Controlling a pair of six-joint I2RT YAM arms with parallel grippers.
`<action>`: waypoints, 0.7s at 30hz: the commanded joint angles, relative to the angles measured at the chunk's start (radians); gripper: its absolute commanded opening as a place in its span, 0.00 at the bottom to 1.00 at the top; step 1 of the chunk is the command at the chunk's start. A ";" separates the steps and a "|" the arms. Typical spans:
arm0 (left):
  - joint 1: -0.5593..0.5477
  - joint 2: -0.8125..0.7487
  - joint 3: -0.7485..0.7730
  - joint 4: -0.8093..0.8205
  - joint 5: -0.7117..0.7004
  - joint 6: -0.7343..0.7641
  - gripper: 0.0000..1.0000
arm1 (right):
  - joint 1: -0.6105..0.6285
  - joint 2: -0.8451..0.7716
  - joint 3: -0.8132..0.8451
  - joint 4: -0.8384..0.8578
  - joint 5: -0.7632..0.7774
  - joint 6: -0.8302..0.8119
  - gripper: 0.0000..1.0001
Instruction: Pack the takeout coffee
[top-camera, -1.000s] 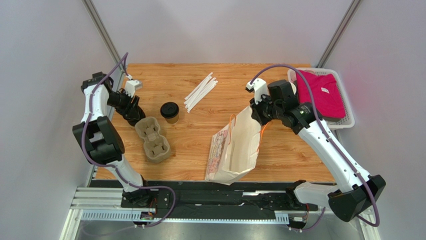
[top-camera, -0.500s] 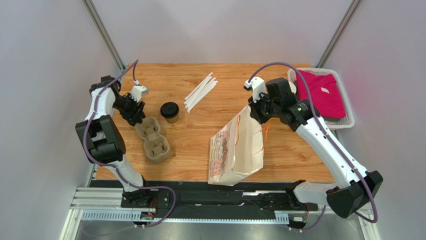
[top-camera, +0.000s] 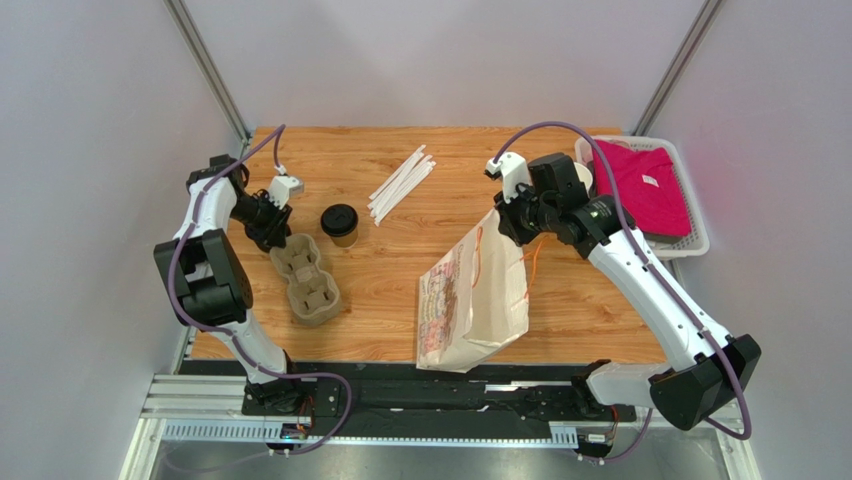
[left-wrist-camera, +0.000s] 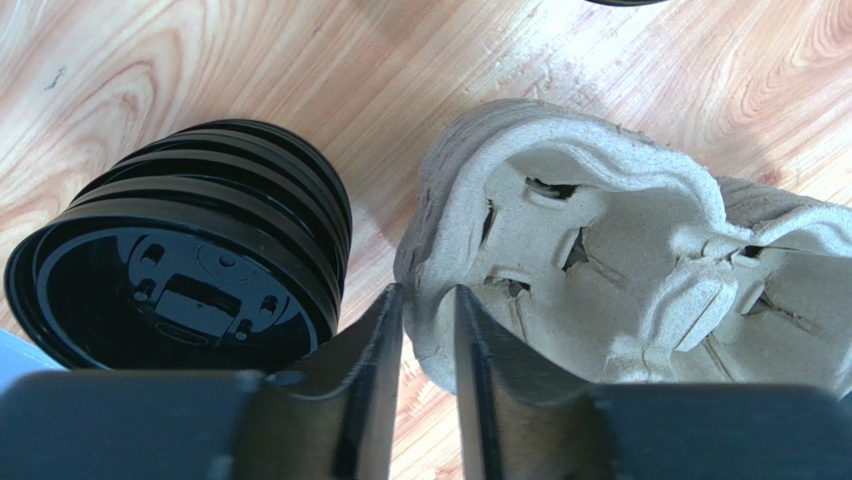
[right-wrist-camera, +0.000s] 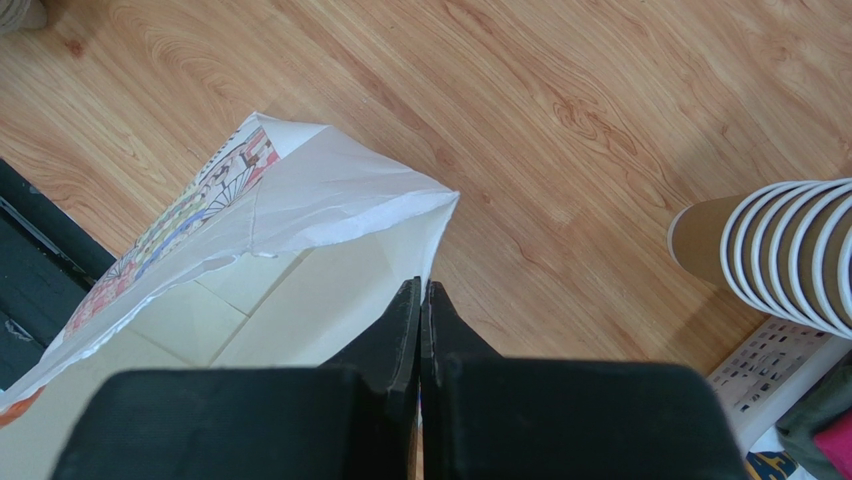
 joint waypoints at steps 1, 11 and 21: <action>-0.008 -0.034 0.002 0.002 0.030 0.035 0.30 | 0.003 0.002 0.038 0.005 -0.007 -0.004 0.00; -0.006 -0.126 0.046 -0.032 0.035 0.001 0.00 | 0.002 -0.007 0.034 0.006 -0.012 -0.003 0.00; -0.006 -0.160 0.069 -0.084 0.053 0.001 0.00 | 0.003 -0.015 0.026 0.009 -0.016 -0.003 0.00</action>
